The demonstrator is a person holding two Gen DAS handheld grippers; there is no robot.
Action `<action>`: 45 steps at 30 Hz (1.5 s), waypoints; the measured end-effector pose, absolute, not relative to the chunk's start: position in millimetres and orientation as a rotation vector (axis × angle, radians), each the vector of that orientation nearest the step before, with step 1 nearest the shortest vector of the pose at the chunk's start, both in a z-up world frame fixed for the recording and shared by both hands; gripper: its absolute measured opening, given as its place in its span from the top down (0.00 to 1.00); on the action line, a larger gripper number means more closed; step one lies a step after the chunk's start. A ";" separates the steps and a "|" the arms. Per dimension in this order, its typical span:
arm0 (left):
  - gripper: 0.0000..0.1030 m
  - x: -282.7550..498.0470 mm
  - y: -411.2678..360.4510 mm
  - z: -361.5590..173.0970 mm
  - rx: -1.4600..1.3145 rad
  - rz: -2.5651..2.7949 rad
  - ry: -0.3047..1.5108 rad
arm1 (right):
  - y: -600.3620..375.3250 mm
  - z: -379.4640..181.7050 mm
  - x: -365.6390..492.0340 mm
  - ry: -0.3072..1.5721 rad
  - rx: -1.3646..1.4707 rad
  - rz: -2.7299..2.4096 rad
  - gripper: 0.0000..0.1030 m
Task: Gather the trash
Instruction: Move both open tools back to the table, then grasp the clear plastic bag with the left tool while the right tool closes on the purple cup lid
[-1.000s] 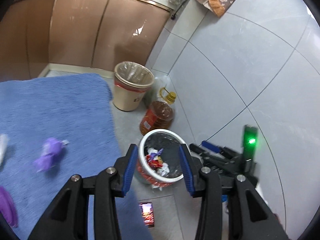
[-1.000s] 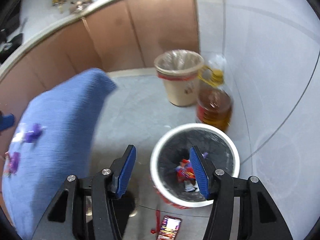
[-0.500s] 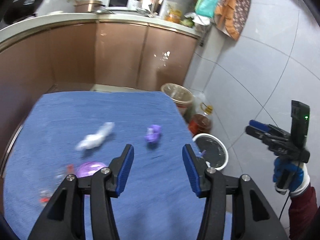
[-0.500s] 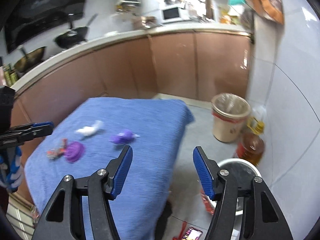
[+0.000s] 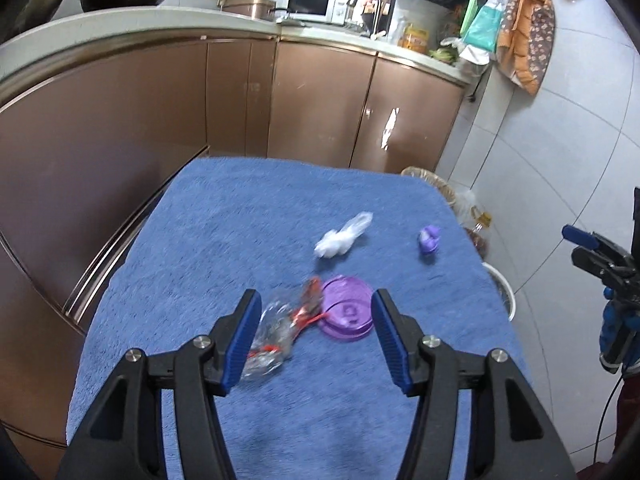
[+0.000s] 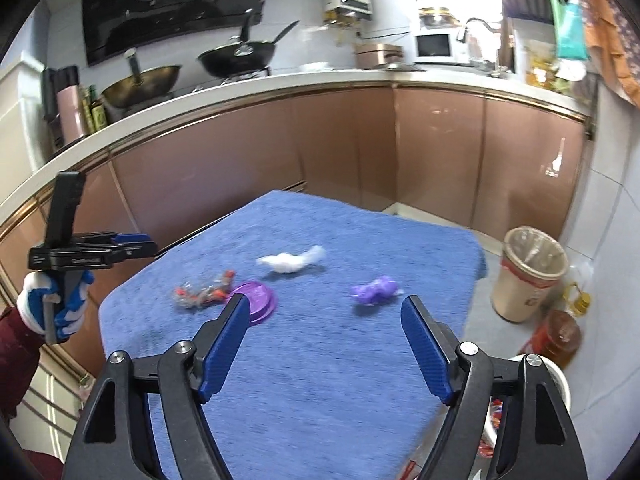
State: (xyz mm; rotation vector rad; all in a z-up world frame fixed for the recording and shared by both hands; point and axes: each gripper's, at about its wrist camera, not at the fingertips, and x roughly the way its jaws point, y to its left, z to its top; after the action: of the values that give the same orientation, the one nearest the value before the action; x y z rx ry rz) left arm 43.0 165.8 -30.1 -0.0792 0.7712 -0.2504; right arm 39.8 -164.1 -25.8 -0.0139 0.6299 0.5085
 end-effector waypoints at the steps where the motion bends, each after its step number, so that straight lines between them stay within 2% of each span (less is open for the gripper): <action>1: 0.46 44.4 167.0 -36.6 -0.073 -0.255 0.782 | -157.3 -29.0 41.6 0.638 -0.023 0.519 0.21; 11: 0.46 76.9 151.5 -102.9 0.020 -0.280 0.918 | -111.2 -70.7 72.5 0.722 -0.076 0.609 0.17; 24: 0.47 108.1 149.9 -150.6 0.057 -0.287 0.985 | -27.6 -125.1 113.8 0.815 -0.231 0.736 0.07; 25: 0.49 110.4 150.7 -154.4 0.063 -0.274 0.990 | -21.9 -128.3 115.6 0.818 -0.241 0.743 0.07; 27: 0.59 115.5 155.4 -162.2 0.059 -0.257 1.003 | -11.2 -133.2 120.2 0.826 -0.261 0.754 0.07; 32: 0.69 118.6 169.4 -163.8 -0.005 -0.257 0.977 | 14.0 -146.1 135.9 0.846 -0.288 0.773 0.07; 45: 0.75 106.0 188.0 -165.0 -0.088 -0.275 0.920 | 44.8 -176.2 166.5 0.901 -0.305 0.764 0.07</action>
State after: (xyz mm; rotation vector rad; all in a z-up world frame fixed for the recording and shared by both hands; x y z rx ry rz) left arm 106.0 188.0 -165.0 -0.0875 0.9196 -0.2752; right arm 166.5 44.8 -176.2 -0.3055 0.9014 0.7641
